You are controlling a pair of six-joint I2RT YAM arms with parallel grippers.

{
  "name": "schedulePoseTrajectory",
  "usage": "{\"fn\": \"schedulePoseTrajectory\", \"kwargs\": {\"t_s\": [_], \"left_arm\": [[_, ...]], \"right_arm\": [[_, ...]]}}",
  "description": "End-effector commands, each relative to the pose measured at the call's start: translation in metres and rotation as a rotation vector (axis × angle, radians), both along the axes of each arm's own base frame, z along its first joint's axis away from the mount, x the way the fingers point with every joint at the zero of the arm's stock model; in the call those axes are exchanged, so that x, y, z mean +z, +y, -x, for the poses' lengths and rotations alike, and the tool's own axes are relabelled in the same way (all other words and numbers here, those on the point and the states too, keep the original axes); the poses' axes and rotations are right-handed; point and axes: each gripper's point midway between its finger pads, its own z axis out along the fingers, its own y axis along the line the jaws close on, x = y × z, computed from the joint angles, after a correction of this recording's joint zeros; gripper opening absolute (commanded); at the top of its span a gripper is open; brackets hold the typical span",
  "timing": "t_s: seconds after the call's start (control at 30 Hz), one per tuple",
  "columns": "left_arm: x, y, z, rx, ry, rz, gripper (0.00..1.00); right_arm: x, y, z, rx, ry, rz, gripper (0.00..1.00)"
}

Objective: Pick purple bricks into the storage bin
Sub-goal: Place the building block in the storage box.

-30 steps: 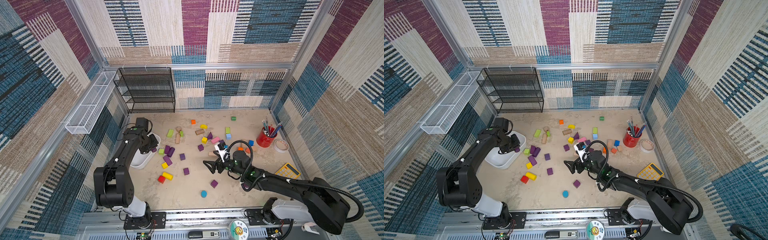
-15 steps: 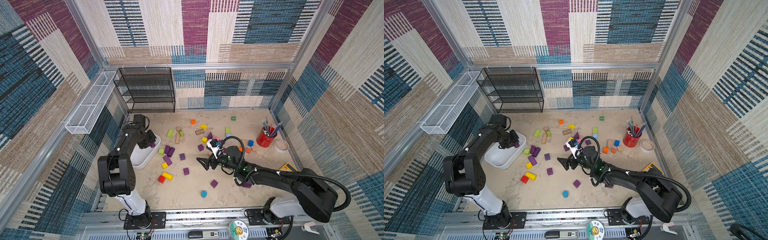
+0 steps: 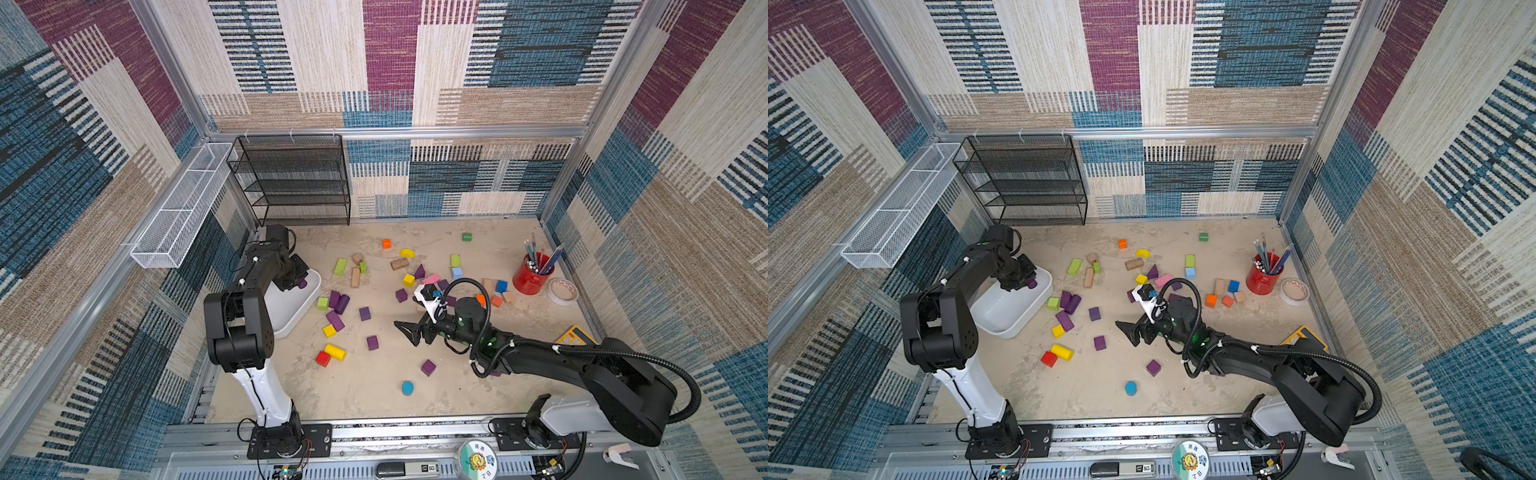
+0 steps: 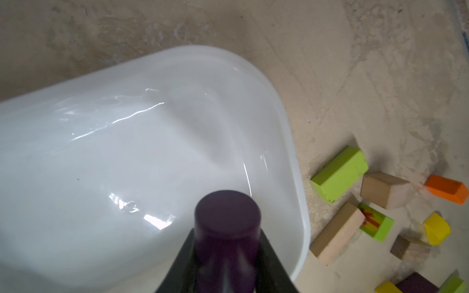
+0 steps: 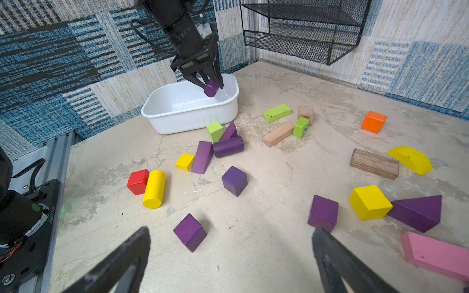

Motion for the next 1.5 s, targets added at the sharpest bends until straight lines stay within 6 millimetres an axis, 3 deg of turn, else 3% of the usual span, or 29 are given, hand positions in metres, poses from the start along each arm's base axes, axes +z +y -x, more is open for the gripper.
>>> {"fn": "schedulePoseTrajectory", "kwargs": {"t_s": [0.0, 0.27, 0.57, 0.9, 1.1, 1.47], "left_arm": [[-0.007, 0.006, -0.012, 0.052, -0.016, 0.005, 0.22], [-0.037, -0.002, -0.023, 0.079, 0.026, 0.074, 0.23], [-0.035, -0.003, -0.023, 0.079, 0.022, 0.076, 0.28], [-0.035, -0.003, -0.013, 0.046, 0.049, 0.065, 0.47], [-0.026, -0.003, -0.005, 0.028, 0.051, 0.045, 0.55], [0.011, 0.002, 0.014, -0.050, 0.035, -0.029, 0.71]], "right_arm": [[0.009, 0.000, 0.002, 0.005, -0.028, -0.032, 1.00], [0.012, -0.008, 0.001, -0.031, -0.048, -0.038, 1.00], [0.006, -0.006, 0.000, -0.026, -0.021, -0.029, 1.00], [0.006, -0.005, 0.001, -0.024, -0.017, -0.029, 0.99], [0.000, -0.004, -0.001, -0.027, 0.003, -0.022, 0.99], [-0.001, -0.009, -0.009, -0.083, 0.016, -0.004, 1.00]]}}
